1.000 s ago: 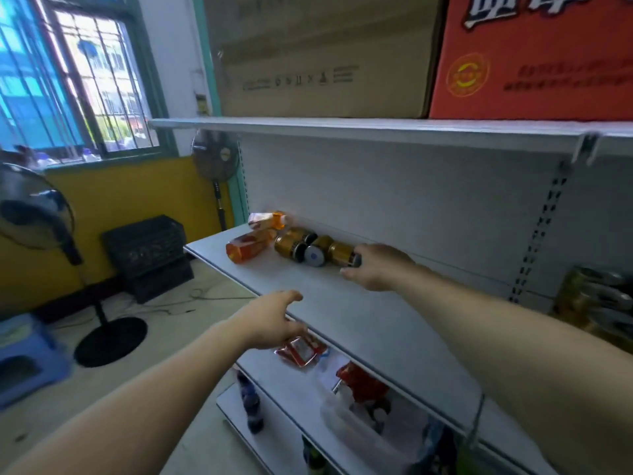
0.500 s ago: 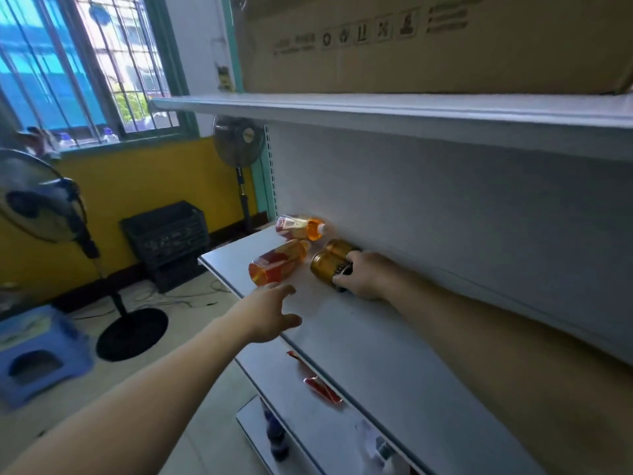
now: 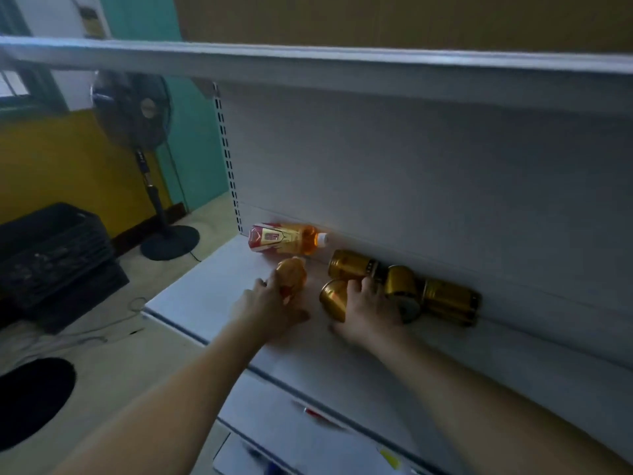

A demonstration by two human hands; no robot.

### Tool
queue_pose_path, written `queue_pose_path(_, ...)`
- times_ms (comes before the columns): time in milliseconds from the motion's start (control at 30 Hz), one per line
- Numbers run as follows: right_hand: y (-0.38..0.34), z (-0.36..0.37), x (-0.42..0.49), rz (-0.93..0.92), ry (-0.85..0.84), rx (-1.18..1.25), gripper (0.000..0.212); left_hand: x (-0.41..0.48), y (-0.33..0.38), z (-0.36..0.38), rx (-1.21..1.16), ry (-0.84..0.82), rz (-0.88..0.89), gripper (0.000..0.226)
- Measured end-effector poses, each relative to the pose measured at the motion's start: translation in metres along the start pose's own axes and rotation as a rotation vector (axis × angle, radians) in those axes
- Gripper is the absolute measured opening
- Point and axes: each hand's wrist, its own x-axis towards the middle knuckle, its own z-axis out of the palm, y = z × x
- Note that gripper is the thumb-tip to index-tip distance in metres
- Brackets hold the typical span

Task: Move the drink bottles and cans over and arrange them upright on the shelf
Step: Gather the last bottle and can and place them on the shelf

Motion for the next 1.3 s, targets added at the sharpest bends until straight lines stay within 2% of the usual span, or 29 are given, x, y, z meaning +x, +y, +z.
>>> queue_pose_path(133,-0.004,0.006,-0.026,-0.049,0.039,-0.065,0.063,-0.007,-0.016,0.001,-0.082,0.091,0.080,0.083)
queue_pose_path(233,0.001,0.013,-0.046,-0.082,0.068,-0.039,0.067,-0.030,-0.021,-0.001,-0.213,0.208,0.221,0.060)
queue_pose_path(333,0.014,0.018,-0.066,-0.125,0.189,0.131,0.071,-0.055,-0.011,0.003,-0.650,0.157,0.193,0.026)
queue_pose_path(400,0.027,0.022,-0.080,-0.049,0.293,0.370,0.070,-0.066,-0.002,0.013,-0.866,0.102,0.189,0.040)
queue_pose_path(467,0.043,0.025,-0.094,0.108,0.378,0.605,0.071,-0.075,0.011,0.028,-1.025,0.040,0.195,0.061)
queue_pose_path(533,0.065,0.029,-0.107,0.240,0.421,0.756,0.072,-0.085,0.027,0.042,-1.121,0.000,0.201,0.075)
queue_pose_path(667,0.117,0.031,-0.139,0.307,0.443,0.928,0.083,-0.103,0.058,0.058,-0.901,-0.074,0.271,0.088)
queue_pose_path(767,0.150,0.029,-0.164,0.316,0.424,0.958,0.082,-0.112,0.081,0.058,-0.934,-0.182,0.302,0.105)
queue_pose_path(833,0.168,0.028,-0.181,0.314,0.427,0.972,0.081,-0.121,0.103,0.058,-0.921,-0.199,0.325,0.117)
queue_pose_path(1033,0.215,0.028,-0.231,0.317,0.465,1.000,0.077,-0.159,0.170,0.083,-0.858,-0.218,0.413,0.096)
queue_pose_path(1300,0.272,0.022,-0.298,0.557,0.642,0.961,0.080,-0.187,0.248,0.110,-0.872,-0.355,0.530,0.086)
